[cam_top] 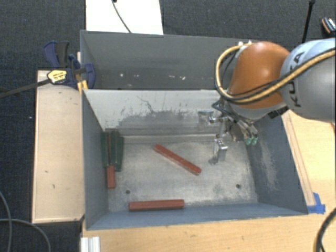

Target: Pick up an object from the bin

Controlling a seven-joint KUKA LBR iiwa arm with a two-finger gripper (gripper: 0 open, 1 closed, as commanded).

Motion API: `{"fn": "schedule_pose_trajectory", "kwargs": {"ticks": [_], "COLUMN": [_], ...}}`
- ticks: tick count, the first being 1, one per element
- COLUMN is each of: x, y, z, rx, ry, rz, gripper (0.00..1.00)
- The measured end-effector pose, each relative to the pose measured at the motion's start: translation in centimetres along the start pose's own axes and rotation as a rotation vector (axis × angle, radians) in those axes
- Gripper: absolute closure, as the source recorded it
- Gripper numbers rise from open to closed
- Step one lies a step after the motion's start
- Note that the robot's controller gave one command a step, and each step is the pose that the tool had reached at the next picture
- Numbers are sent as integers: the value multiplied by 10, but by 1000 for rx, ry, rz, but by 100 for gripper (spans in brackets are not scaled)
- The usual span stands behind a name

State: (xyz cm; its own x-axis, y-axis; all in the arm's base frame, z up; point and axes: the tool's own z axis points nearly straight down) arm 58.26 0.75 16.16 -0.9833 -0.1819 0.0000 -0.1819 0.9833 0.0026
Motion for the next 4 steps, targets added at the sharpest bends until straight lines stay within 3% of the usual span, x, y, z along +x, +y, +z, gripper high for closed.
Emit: {"fn": "schedule_pose_trajectory", "kwargs": {"ticks": [1,2,3,4], "x": [3,0,1,13], "y": [20,19,19,57], "z": [93,88,90,90], "rx": [2,4,3,2], "ry": [3,-7,-5,0], "rz": [-167,-167,-168,-95], "gripper": [0,100,0,0]}}
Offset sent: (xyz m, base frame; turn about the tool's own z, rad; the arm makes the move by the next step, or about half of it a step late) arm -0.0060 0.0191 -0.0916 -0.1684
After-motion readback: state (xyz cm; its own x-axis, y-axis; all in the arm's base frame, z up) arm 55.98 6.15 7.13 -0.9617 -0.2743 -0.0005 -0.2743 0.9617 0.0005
